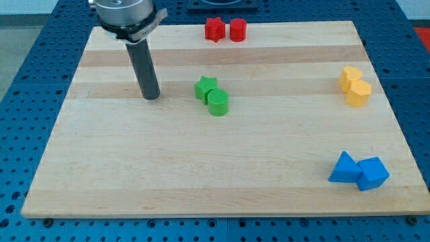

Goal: Push the red circle into the red star

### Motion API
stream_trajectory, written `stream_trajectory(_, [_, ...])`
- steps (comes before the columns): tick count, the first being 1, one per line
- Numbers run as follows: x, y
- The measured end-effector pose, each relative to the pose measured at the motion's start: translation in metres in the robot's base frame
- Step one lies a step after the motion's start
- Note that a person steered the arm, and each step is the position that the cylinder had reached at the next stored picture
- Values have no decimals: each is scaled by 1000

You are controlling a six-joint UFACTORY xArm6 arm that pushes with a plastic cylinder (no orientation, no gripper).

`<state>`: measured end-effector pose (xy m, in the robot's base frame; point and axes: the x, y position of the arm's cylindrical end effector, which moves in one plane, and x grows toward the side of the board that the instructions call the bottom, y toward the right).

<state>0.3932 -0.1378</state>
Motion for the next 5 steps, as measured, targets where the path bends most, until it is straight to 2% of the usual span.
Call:
stream_trajectory(1, [-23,25])
stream_trajectory(2, [-33,86])
stream_trajectory(3, [-34,115])
stream_trajectory(5, [-50,129])
